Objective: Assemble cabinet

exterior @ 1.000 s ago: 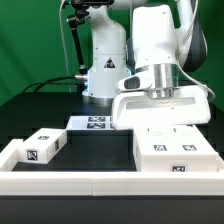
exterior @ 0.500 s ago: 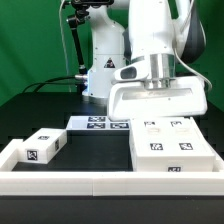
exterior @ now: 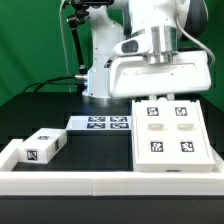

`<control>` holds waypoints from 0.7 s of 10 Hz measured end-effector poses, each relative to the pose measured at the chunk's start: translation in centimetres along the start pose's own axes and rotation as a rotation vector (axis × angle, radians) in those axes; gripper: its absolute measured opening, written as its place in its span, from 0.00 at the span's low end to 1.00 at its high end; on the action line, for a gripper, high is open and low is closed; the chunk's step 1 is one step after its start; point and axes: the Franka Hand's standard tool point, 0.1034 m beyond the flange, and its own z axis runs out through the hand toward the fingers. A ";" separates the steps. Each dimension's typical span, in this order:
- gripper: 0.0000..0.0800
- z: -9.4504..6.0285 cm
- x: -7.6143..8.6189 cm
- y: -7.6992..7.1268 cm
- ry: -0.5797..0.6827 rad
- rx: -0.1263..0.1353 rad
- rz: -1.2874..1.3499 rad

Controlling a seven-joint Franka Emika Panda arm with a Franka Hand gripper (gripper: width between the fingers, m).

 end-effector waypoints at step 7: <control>0.00 -0.8 0.8 -0.3 -0.023 0.013 -0.002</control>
Offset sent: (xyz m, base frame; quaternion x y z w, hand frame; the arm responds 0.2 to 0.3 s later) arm 0.0000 0.0000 0.0000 0.0000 0.0000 0.0000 1.0000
